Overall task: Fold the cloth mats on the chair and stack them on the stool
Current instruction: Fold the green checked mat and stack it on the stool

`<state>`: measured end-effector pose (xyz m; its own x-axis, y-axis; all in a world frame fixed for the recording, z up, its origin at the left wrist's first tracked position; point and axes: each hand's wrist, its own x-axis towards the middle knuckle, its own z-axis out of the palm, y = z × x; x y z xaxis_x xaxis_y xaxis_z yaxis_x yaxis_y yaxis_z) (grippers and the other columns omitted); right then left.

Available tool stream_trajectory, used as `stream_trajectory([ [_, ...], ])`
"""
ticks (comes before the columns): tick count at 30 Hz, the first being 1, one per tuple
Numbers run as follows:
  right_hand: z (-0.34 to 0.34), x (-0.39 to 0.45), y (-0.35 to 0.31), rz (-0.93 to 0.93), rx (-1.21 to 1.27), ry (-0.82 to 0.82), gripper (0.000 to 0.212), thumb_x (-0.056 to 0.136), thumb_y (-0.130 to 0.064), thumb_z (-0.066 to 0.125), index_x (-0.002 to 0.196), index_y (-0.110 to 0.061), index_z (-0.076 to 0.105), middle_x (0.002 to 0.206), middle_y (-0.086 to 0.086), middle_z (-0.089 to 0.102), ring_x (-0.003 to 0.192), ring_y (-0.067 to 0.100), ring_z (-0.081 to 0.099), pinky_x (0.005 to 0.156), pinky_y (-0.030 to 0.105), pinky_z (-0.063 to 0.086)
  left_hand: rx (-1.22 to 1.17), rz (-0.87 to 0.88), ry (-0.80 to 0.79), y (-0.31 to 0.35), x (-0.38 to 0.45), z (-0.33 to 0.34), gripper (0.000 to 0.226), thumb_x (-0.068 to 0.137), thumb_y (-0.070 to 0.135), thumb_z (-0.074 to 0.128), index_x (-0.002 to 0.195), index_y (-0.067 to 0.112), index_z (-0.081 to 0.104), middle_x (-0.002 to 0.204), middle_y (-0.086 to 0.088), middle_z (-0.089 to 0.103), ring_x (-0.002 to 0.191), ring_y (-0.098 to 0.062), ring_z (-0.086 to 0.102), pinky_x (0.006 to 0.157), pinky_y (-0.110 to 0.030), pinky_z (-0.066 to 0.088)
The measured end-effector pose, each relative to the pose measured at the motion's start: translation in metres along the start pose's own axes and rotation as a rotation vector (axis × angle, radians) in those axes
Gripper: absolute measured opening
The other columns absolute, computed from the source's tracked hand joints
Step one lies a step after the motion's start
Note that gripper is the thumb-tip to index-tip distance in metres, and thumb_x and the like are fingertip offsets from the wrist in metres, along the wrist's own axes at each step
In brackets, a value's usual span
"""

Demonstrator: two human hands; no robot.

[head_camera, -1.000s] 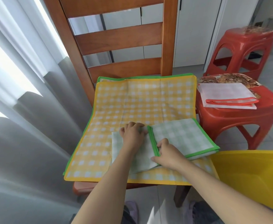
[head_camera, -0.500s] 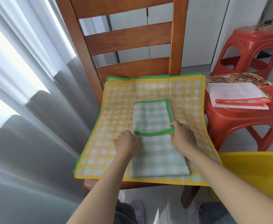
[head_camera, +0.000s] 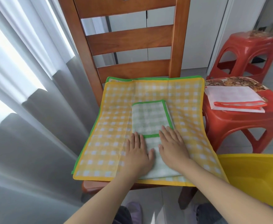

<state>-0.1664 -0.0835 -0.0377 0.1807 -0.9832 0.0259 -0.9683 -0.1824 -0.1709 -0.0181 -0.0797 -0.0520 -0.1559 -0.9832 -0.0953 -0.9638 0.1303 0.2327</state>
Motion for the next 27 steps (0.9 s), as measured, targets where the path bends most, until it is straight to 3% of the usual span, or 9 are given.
stream_trajectory([
  [2,0.008,-0.006,-0.005,-0.031,-0.007,-0.079,0.07,0.09,-0.049,-0.004,0.15,-0.014,0.001,0.159,0.001,-0.006,0.146,0.014,-0.009,0.116,0.032,-0.012,-0.002,0.005,0.003,-0.001,0.0,0.002,0.098,0.069,0.06,-0.014,0.15,0.006,-0.007,0.158,-0.013,-0.016,0.145,-0.026,-0.018,0.117,-0.039,-0.011],
  [8,0.003,-0.009,0.011,0.127,0.03,-0.134,0.064,0.099,-0.045,0.012,0.148,-0.01,-0.01,0.157,0.004,-0.014,0.145,0.014,-0.014,0.117,0.03,-0.011,-0.029,0.024,0.013,-0.003,-0.001,0.002,0.095,0.071,0.061,-0.013,0.15,0.009,-0.006,0.158,-0.011,-0.014,0.146,-0.023,-0.017,0.117,-0.037,-0.011],
  [11,0.002,-0.008,0.015,0.172,0.032,-0.141,0.065,0.098,-0.045,0.011,0.148,-0.008,-0.011,0.157,0.007,-0.014,0.145,0.016,-0.014,0.118,0.033,-0.01,-0.022,0.027,0.065,-0.005,-0.003,-0.005,0.091,0.076,0.056,-0.009,0.151,0.009,0.012,0.16,-0.01,0.002,0.148,-0.024,-0.003,0.119,-0.039,-0.004],
  [14,-0.004,-0.002,0.017,0.143,-0.007,-0.082,0.067,0.099,-0.046,0.021,0.149,-0.006,0.004,0.159,0.008,-0.003,0.146,0.02,-0.005,0.119,0.036,-0.008,0.057,0.098,0.213,-0.008,0.005,-0.014,0.064,0.091,0.043,0.012,0.123,0.007,0.054,0.143,-0.01,0.038,0.131,-0.03,0.035,0.111,-0.039,0.026],
  [17,-0.01,0.009,0.02,0.064,0.212,-0.005,0.06,0.095,-0.035,0.047,0.144,-0.005,0.029,0.153,0.006,0.021,0.139,0.021,0.018,0.115,0.028,0.013,-0.109,0.061,0.186,-0.004,0.019,-0.023,0.038,0.099,0.032,0.035,0.104,0.003,0.059,0.123,-0.005,0.043,0.089,-0.021,0.054,0.079,-0.031,0.047],
  [19,-0.01,0.017,0.021,0.11,0.434,-0.013,0.058,0.091,-0.024,0.058,0.14,-0.005,0.036,0.141,0.008,0.034,0.129,0.02,0.035,0.109,0.025,0.026,-0.271,-0.077,0.164,0.001,0.026,-0.028,0.028,0.098,0.027,0.042,0.104,0.002,0.053,0.119,-0.007,0.042,0.074,-0.021,0.051,0.067,-0.032,0.046],
  [22,-0.012,0.033,0.026,0.284,0.567,0.041,0.051,0.087,-0.017,0.062,0.134,-0.006,0.044,0.132,0.013,0.039,0.11,0.024,0.053,0.098,0.029,0.041,-0.51,-0.265,0.189,0.003,0.038,-0.032,0.021,0.096,0.018,0.044,0.111,0.003,0.046,0.122,-0.012,0.04,0.074,-0.023,0.05,0.068,-0.035,0.045],
  [24,-0.012,0.043,0.031,0.374,0.584,0.09,0.045,0.086,-0.018,0.063,0.128,-0.005,0.049,0.128,0.015,0.044,0.108,0.027,0.054,0.093,0.032,0.044,-0.612,-0.35,0.214,-0.001,0.046,-0.035,0.028,0.096,0.018,0.047,0.119,0.003,0.044,0.128,-0.014,0.038,0.072,-0.019,0.047,0.07,-0.03,0.039],
  [27,-0.01,0.057,0.037,0.438,0.574,0.161,0.034,0.084,-0.022,0.066,0.112,-0.004,0.059,0.113,0.015,0.058,0.108,0.029,0.053,0.085,0.035,0.047,-0.662,-0.433,0.238,-0.008,0.058,-0.035,0.038,0.092,0.024,0.057,0.121,0.003,0.045,0.127,-0.014,0.043,0.085,-0.024,0.051,0.075,-0.03,0.04],
])
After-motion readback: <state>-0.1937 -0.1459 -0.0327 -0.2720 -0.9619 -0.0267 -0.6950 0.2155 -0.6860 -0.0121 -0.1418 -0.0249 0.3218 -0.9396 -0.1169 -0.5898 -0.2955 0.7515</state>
